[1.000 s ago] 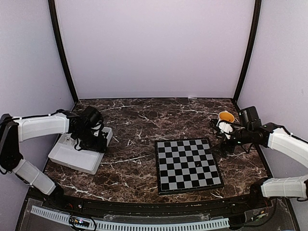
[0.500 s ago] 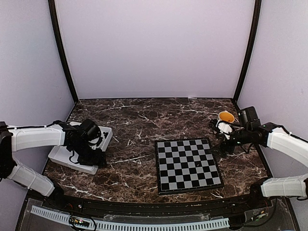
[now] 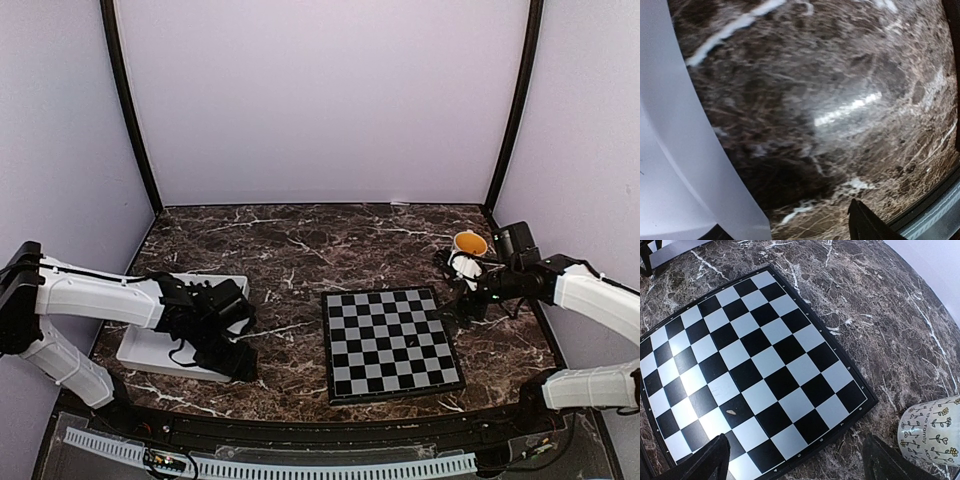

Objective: Set up the chess pieces on the board
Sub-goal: Move the storage box to the center of the board.

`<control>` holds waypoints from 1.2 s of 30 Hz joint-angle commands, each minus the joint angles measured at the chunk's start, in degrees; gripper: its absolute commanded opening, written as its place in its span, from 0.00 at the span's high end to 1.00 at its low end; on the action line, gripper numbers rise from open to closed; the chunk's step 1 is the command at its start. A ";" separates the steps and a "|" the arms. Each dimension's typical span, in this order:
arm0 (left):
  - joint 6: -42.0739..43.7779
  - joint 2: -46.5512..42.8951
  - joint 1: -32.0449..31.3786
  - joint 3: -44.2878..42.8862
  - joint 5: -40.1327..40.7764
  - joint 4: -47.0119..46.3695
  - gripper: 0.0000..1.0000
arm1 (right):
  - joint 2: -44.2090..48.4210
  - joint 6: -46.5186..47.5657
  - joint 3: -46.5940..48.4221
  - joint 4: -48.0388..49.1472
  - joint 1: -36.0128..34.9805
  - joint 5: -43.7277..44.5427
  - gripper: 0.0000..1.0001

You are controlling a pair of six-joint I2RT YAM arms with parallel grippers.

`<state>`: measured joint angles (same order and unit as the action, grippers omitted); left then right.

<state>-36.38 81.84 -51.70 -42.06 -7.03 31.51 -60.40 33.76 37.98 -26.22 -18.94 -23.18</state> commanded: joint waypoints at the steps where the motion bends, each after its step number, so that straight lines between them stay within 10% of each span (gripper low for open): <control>1: -3.50 3.32 -6.84 -2.27 -1.49 -2.97 0.31 | -0.41 0.26 -0.27 0.13 0.26 -1.38 0.07; 14: -1.80 14.83 -17.51 -15.20 0.54 -1.32 0.31 | -0.09 0.09 -0.12 -0.36 0.31 -1.73 0.07; 23: 3.02 4.23 -17.61 -27.02 12.22 13.70 0.28 | -1.33 -0.13 6.19 -4.55 0.40 -3.65 0.07; 36: 0.30 -12.38 8.59 -19.10 21.36 23.20 0.45 | -11.16 -6.38 12.49 -0.96 0.22 -9.52 0.21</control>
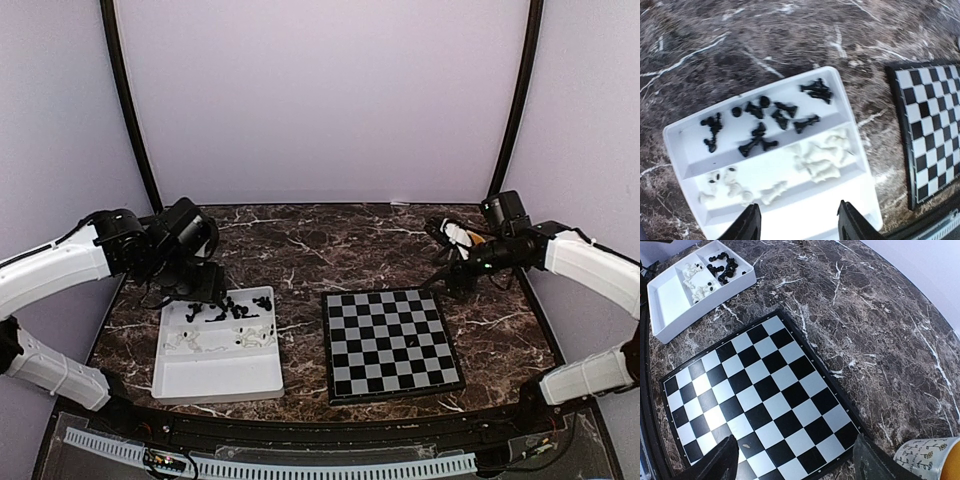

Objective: Set up the chess pieces on the board
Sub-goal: Move the storage box to the center of the board, then pick up the bishop from the storage box.

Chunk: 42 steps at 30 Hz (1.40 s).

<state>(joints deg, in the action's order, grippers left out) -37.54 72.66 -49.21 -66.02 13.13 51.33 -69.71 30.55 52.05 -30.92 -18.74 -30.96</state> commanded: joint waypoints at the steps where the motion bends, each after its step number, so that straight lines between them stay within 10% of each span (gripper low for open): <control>1: 1.70 -3.66 7.40 5.64 0.90 3.00 0.47 | -2.56 -3.79 -2.01 4.89 0.02 -0.80 0.22; 13: 4.57 -3.00 22.12 17.38 -6.72 -3.00 0.61 | -4.56 -3.18 -4.31 8.69 0.11 3.74 0.27; 42: 3.64 3.28 23.11 22.07 -10.05 -5.40 0.74 | -4.21 -1.11 -6.17 8.55 0.11 3.35 0.27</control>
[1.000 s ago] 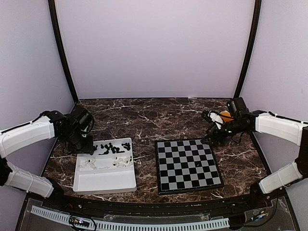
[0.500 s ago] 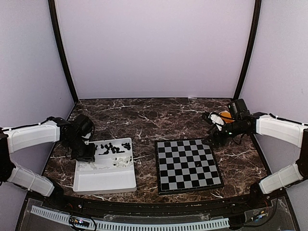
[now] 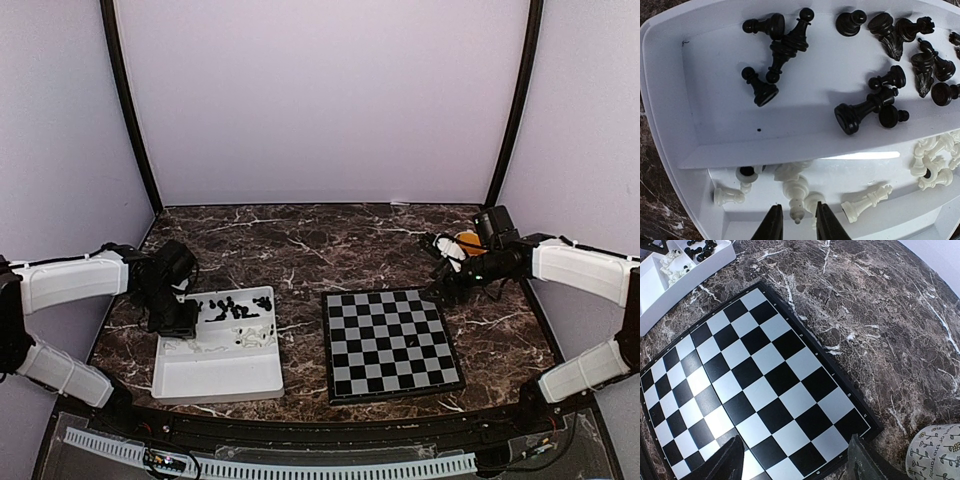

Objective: Set up the chess pieces on the board
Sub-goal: Pick up the bishop from the storage box.

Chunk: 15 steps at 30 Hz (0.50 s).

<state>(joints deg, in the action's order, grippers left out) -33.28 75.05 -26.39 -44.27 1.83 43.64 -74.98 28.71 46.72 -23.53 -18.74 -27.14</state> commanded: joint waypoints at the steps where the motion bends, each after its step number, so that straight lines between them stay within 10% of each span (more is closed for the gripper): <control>1: -0.55 1.03 0.29 0.33 1.25 2.27 0.74 | 1.04 0.73 -0.84 1.13 0.11 -0.46 0.27; 15: -0.43 2.35 0.29 0.30 1.18 2.28 0.87 | 1.06 1.00 -1.10 1.15 0.05 -0.55 0.27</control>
<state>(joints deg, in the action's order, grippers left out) -33.65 77.06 -26.39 -44.27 2.44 44.03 -74.94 29.41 46.35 -23.55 -18.74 -27.16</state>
